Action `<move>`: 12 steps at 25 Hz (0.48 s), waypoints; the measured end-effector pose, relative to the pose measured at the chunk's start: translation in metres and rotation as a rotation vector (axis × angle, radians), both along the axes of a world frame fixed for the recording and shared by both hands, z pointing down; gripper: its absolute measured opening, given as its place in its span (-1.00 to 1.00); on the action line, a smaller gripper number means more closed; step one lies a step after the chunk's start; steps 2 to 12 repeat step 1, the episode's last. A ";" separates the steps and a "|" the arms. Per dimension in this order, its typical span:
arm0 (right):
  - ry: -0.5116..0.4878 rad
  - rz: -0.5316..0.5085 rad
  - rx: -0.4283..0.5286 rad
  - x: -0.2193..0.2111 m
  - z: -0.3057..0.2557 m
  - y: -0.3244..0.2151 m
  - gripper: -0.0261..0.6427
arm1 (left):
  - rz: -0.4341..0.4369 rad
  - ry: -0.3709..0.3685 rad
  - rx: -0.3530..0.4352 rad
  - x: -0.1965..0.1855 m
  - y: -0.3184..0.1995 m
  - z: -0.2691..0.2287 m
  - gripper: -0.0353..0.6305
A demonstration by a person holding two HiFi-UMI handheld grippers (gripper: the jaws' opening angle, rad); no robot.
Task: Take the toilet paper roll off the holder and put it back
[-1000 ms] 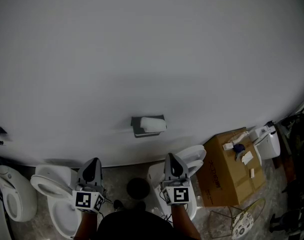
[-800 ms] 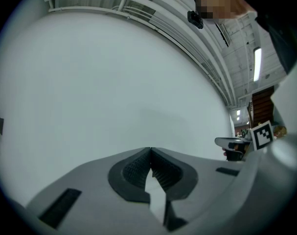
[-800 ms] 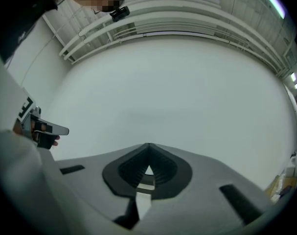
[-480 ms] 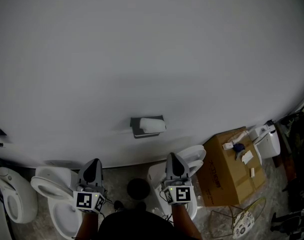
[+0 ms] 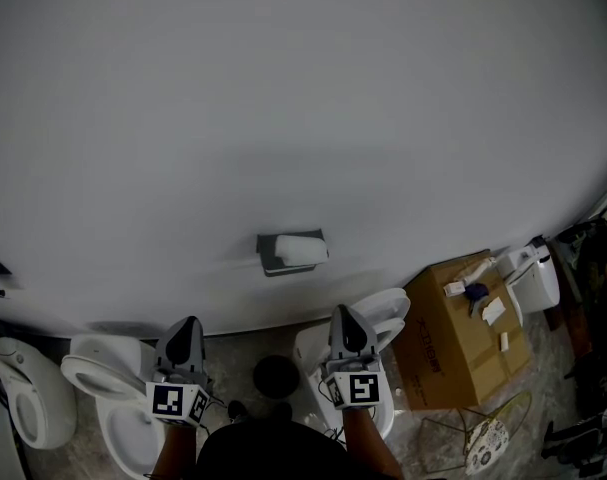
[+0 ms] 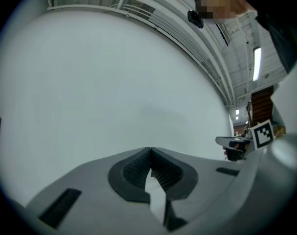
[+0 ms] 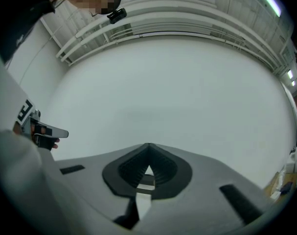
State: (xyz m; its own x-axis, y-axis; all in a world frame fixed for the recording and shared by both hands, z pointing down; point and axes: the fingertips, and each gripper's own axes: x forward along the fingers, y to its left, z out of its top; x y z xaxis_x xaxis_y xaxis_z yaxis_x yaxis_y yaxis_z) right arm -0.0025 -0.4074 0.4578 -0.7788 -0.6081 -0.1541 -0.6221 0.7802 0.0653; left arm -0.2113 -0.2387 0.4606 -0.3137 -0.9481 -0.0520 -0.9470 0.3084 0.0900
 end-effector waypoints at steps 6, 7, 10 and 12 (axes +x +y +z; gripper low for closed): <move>-0.001 -0.002 0.002 -0.001 0.000 0.000 -0.91 | 0.000 -0.002 0.000 0.000 -0.001 0.000 -0.88; -0.001 -0.002 0.002 -0.001 0.000 0.000 -0.91 | 0.000 -0.002 0.000 0.000 -0.001 0.000 -0.88; -0.001 -0.002 0.002 -0.001 0.000 0.000 -0.91 | 0.000 -0.002 0.000 0.000 -0.001 0.000 -0.88; -0.001 -0.002 0.002 -0.001 0.000 0.000 -0.91 | 0.000 -0.002 0.000 0.000 -0.001 0.000 -0.88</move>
